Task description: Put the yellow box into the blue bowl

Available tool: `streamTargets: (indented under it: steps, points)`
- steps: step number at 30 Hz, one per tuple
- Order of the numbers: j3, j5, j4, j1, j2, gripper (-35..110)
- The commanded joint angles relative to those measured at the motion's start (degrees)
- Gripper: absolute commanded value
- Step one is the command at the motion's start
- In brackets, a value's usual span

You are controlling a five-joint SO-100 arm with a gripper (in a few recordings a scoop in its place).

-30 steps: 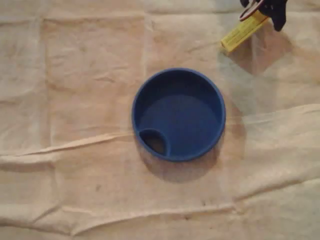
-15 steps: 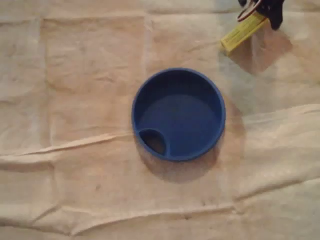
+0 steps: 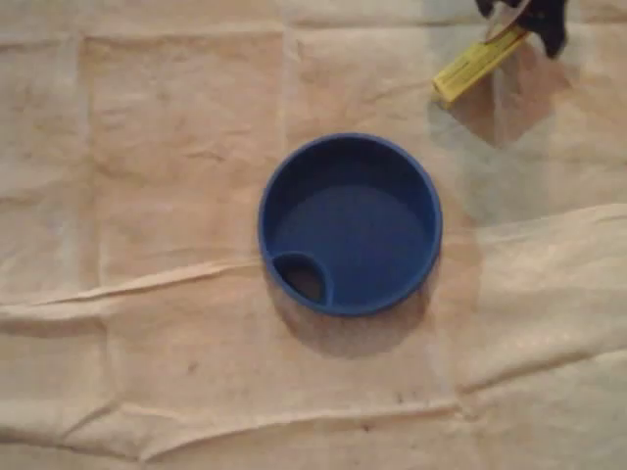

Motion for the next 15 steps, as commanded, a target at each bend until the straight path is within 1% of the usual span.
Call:
streamTargets:
  steps: [1,7,15]
  points:
    - [-0.7,0.0,-1.0,-0.5,0.5,32]
    - [-0.7,0.0,-1.1,-0.4,0.5,31]
    - [-0.7,0.0,-1.1,-0.2,0.5,19]
